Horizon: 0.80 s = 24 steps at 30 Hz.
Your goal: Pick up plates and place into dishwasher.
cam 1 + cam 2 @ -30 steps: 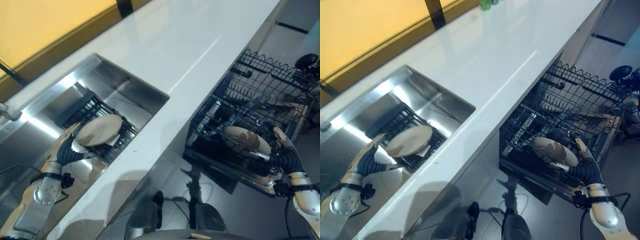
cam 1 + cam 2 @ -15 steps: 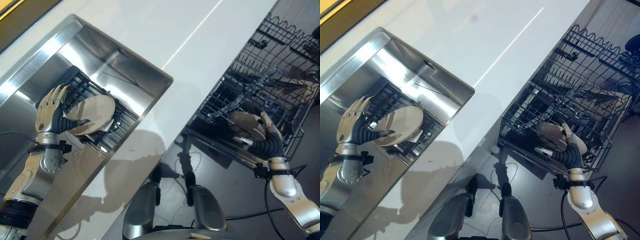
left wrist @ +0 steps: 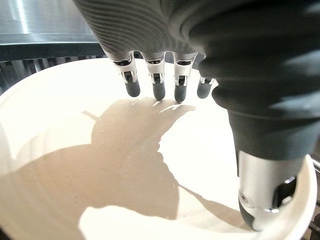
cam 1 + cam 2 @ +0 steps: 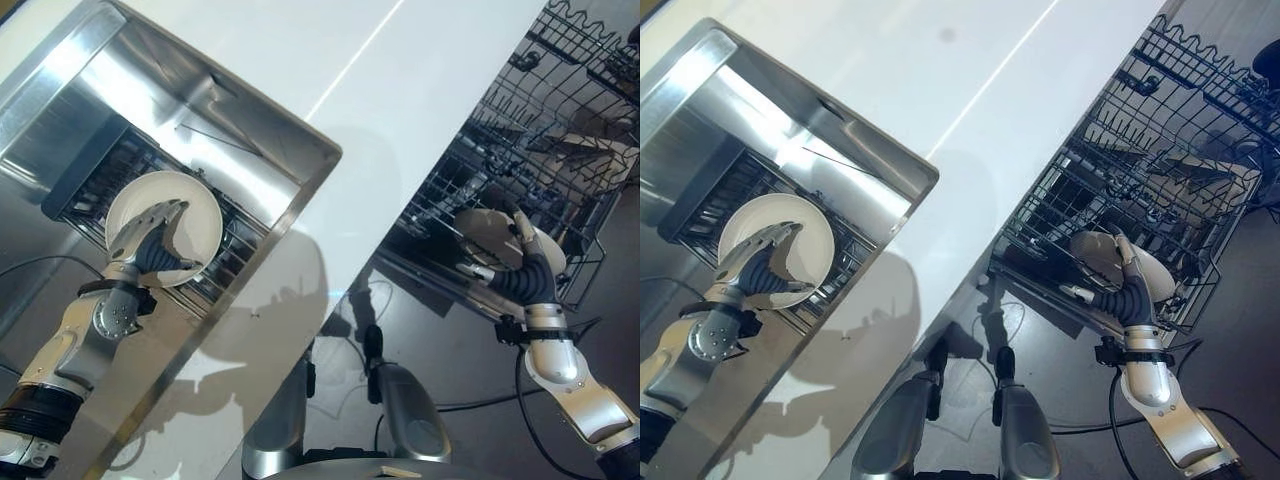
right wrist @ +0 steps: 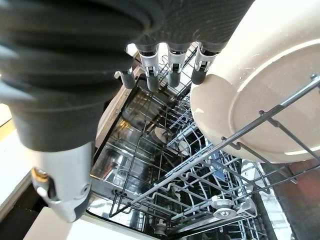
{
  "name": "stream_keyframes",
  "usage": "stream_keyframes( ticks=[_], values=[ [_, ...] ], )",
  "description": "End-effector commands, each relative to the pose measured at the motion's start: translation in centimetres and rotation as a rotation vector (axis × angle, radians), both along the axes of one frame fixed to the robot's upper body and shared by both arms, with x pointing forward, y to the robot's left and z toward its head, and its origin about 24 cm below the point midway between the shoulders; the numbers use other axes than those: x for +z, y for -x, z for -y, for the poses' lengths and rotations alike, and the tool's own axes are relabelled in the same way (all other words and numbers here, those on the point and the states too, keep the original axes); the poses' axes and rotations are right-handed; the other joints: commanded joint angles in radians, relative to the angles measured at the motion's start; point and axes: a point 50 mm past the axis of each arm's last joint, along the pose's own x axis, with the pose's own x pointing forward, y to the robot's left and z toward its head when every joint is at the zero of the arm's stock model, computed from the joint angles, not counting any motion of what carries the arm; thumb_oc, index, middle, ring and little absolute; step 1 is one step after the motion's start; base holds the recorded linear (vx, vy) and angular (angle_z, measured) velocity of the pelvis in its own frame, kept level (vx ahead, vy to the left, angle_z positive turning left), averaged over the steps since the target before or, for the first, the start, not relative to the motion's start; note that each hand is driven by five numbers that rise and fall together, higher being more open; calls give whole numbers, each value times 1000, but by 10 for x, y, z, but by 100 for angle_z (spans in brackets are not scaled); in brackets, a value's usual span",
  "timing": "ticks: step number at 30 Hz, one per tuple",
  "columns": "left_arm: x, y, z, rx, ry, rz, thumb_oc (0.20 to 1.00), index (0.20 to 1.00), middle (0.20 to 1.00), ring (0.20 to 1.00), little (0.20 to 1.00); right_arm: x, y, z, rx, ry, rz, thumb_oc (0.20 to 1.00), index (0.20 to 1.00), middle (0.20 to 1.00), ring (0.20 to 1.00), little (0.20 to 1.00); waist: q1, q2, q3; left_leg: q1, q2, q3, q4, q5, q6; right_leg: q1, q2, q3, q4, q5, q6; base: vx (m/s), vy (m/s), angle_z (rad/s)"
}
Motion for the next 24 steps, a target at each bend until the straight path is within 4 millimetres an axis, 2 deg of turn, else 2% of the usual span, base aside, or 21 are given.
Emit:
stream_keyframes(
  ticks=[1,7,11,12,14,16,19,20,23,24],
  values=[
    [43,6,-26,137,-18,198,1000,1000,1000,1000,1000,10,1,-13,29,15,61,1000,1000,1000,1000,1000,24,-9,-53,-48,-44,-20,-11,58,-39,6,-50,13,-48,63,167,68,-2,5],
    [77,15,-42,201,-91,419,1000,1000,1000,1000,1000,-5,2,-15,12,-12,4,1000,1000,1000,1000,1000,47,-11,-104,12,-47,-56,-48,47,-25,70,-51,-2,-80,55,152,99,-33,7],
    [97,19,-42,206,-138,543,1000,1000,1000,1000,1000,-7,5,-18,16,-40,-23,1000,1000,1000,1000,1000,56,-29,-132,54,-44,-67,-83,50,-25,109,-38,-11,-106,57,147,90,-86,13],
    [108,20,-43,202,-149,578,1000,1000,1000,1000,1000,-10,5,-21,17,-49,-33,1000,1000,1000,1000,1000,59,-37,-139,67,-42,-69,-91,48,-25,119,-32,-11,-112,56,148,79,-99,6],
    [125,20,-39,166,-124,636,1000,1000,1000,1000,1000,-13,6,-25,18,-67,-45,1000,1000,1000,1000,1000,63,-49,-145,85,-36,-71,-101,46,-27,137,-27,-14,-122,58,151,81,-108,1],
    [136,18,-35,108,-26,591,1000,1000,1000,1000,1000,-15,8,-28,20,-81,-55,1000,1000,1000,1000,1000,65,-56,-147,102,-29,-72,-106,42,-27,149,-23,-15,-125,57,155,65,-84,3],
    [127,14,-21,-30,94,380,1000,1000,1000,1000,1000,-15,9,-30,18,-96,-65,1000,1000,1000,1000,1000,73,-57,-142,120,-23,-74,-112,40,-31,161,-20,-22,-125,57,162,41,-56,7],
    [115,13,-9,-105,129,226,1000,1000,1000,1000,1000,-14,10,-30,17,-100,-65,1000,1000,1000,1000,1000,76,-55,-138,125,-20,-76,-114,40,-33,161,-21,-26,-122,58,166,11,-19,8],
    [85,19,10,-207,131,-13,1000,1000,1000,1000,1000,-12,13,-27,14,-98,-59,1000,1000,1000,1000,1000,82,-44,-124,135,-18,-78,-119,45,-38,162,-21,-31,-117,59,172,2,17,4],
    [64,25,18,-234,143,-125,1000,1000,1000,1000,1000,-12,15,-24,14,-93,-59,1000,1000,1000,1000,1000,82,-37,-118,141,-17,-78,-122,47,-40,162,-23,-30,-113,59,175,13,47,-2]
  ],
)
